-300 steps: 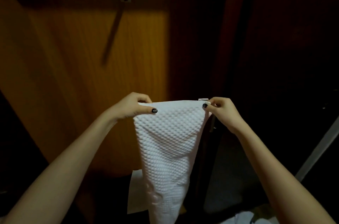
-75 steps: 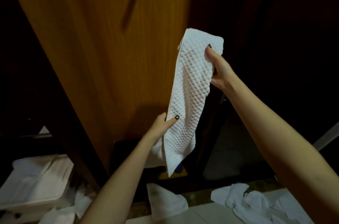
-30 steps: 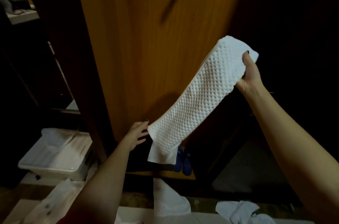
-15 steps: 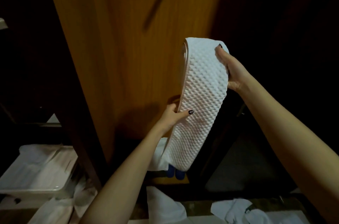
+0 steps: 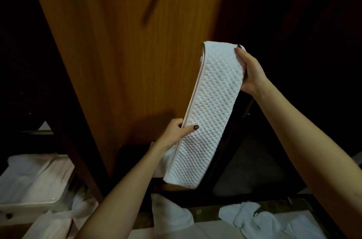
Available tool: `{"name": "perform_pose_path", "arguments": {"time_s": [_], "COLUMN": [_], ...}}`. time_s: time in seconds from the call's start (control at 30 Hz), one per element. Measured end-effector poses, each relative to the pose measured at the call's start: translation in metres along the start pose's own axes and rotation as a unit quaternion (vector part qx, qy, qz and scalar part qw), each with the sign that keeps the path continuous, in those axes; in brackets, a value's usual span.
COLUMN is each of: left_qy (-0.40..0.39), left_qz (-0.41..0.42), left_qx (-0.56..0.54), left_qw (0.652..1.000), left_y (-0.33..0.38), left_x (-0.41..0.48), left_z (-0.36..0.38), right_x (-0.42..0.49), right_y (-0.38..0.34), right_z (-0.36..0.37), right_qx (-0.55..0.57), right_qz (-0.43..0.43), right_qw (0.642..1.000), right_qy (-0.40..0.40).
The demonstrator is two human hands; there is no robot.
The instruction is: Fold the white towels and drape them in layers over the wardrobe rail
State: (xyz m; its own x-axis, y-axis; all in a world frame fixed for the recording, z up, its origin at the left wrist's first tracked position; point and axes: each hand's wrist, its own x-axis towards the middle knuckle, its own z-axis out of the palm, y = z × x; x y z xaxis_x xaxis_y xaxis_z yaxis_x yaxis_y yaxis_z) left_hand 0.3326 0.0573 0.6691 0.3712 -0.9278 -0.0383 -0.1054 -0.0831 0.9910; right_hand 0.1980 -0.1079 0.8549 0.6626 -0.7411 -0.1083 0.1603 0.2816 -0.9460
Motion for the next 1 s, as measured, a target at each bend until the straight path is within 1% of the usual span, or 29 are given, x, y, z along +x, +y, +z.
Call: {"name": "perform_pose_path", "arguments": {"time_s": [0.07,0.17,0.27,0.37,0.43,0.5,0.63,0.7,0.77,0.83,0.93,1.0], "left_qy": [0.026,0.048,0.064,0.071,0.073,0.072,0.065,0.055,0.03,0.026,0.018,0.034], "left_qz": [0.007,0.012,0.048,0.081,0.089,0.086,0.108,0.131,0.147,0.126,0.093,0.098], "left_qx": [0.007,0.021,0.007,0.05,0.085,0.084,0.048,0.019,0.013,0.031,0.124,0.121], "left_qw": [1.0,0.999,0.997,0.993,0.99,0.99,0.991,0.99,0.989,0.991,0.988,0.987], "left_y": [0.002,0.008,0.029,0.036,0.039,0.047,0.054,0.062,0.073,0.081,0.098,0.112], "left_x": [-0.002,0.002,-0.005,-0.004,-0.004,-0.006,-0.004,-0.005,-0.007,-0.003,0.009,0.02], "left_z": [-0.009,-0.027,-0.039,-0.05,-0.057,-0.061,-0.068,-0.071,-0.077,-0.088,-0.105,-0.116], "right_x": [-0.001,0.0,0.0,0.002,0.003,0.004,0.004,0.005,0.005,0.008,0.01,0.014], "right_y": [0.003,0.005,0.004,0.006,0.007,0.007,0.001,-0.006,-0.017,-0.024,-0.035,-0.045], "right_z": [-0.004,-0.007,-0.006,-0.006,-0.007,-0.006,0.001,0.004,0.007,0.012,0.023,0.027], "right_qx": [0.026,0.061,0.091,0.123,0.166,0.194,0.203,0.211,0.199,0.196,0.185,0.188], "right_qz": [0.001,-0.012,-0.021,-0.023,-0.042,-0.058,-0.062,-0.059,-0.058,-0.052,-0.057,-0.071], "right_qw": [0.999,0.996,0.993,0.987,0.982,0.977,0.977,0.975,0.978,0.979,0.98,0.979], "right_qy": [0.036,0.066,0.073,0.098,0.079,0.063,0.028,0.029,0.036,0.035,0.04,0.042]}}
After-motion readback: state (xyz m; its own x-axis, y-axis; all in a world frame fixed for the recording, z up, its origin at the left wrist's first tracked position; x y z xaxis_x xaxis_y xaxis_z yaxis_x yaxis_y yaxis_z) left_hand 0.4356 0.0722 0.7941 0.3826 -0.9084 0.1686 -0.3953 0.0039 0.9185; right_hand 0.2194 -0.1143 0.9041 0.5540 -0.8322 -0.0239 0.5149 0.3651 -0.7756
